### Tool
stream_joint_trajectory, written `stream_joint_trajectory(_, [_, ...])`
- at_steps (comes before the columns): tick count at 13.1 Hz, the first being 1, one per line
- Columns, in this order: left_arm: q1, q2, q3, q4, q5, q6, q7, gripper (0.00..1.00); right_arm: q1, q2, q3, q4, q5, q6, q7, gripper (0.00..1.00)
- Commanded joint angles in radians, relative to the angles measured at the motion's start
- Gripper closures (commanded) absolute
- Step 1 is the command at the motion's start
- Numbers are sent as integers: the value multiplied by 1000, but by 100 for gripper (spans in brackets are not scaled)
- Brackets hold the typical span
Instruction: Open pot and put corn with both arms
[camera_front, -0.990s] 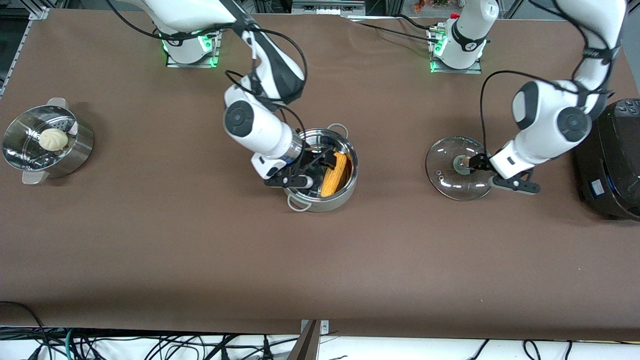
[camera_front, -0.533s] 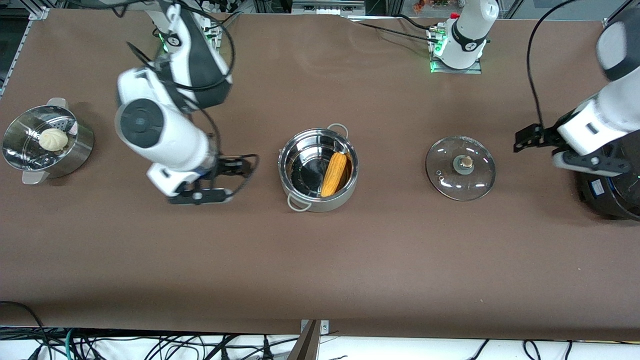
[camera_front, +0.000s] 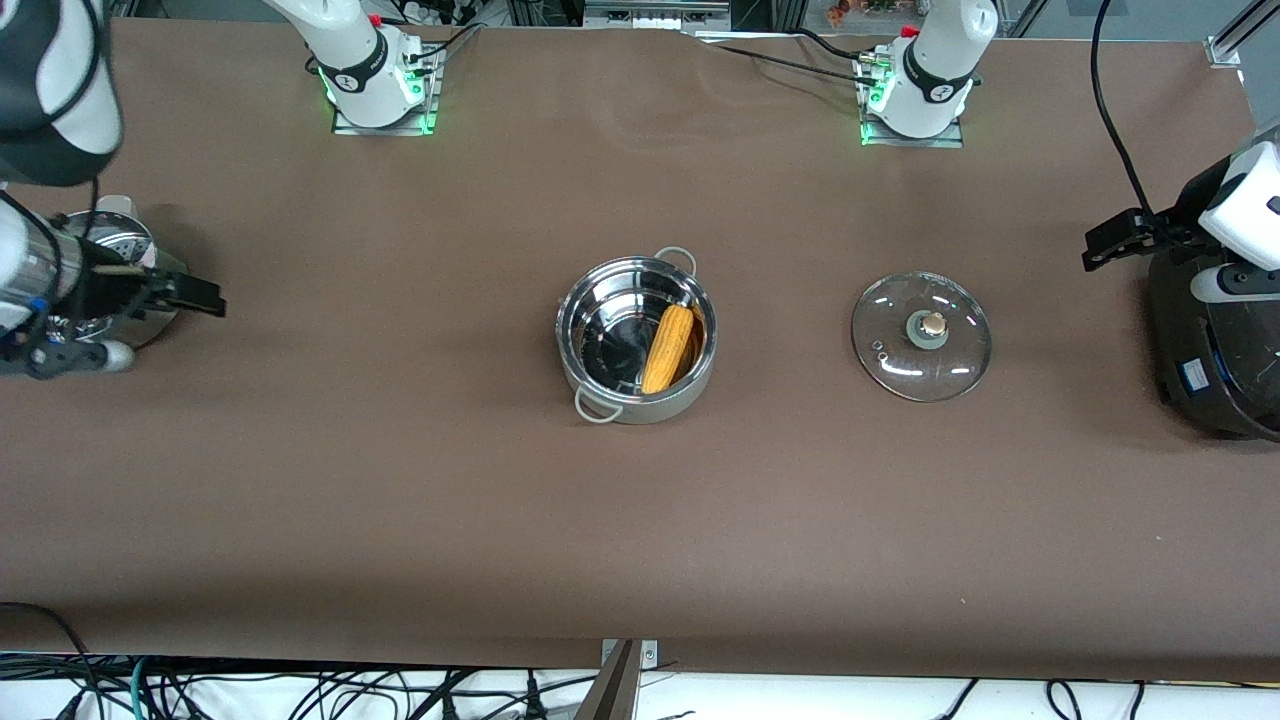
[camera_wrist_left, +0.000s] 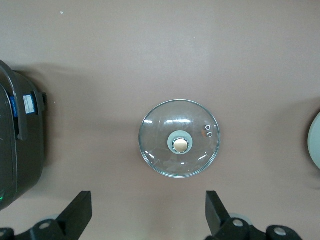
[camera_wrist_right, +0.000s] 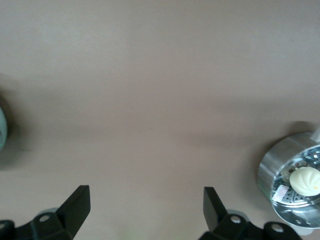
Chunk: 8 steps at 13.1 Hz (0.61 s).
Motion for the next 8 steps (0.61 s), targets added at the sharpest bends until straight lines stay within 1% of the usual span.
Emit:
stream_joint_trajectory(1, [6, 0, -6, 16, 19, -22, -13, 0, -121, -167, 153, -178, -29, 66, 79, 0])
stream_joint_trajectory(2, [6, 0, -6, 16, 19, -22, -13, 0, -114, -187, 139, -165, -27, 54, 79, 0])
stream_joint_trajectory(3, [6, 0, -6, 16, 19, -22, -13, 0, -84, -193, 96, -158, -32, 42, 79, 0])
stream_joint_trajectory(4, [6, 0, -6, 16, 19, -25, -13, 0, -49, -189, 37, -157, -26, 32, 75, 0])
stream_joint_trajectory(5, [4, 0, -6, 16, 17, -25, -13, 0, -47, -180, 16, -154, -12, 37, 75, 0])
stream_joint_trajectory(6, [4, 0, -6, 16, 17, -25, -13, 0, -47, -177, 16, -154, 12, 43, 78, 0])
stream_joint_trajectory(8, [4, 0, -6, 16, 17, -26, -15, 0, -47, -174, 24, -153, 16, 43, 81, 0])
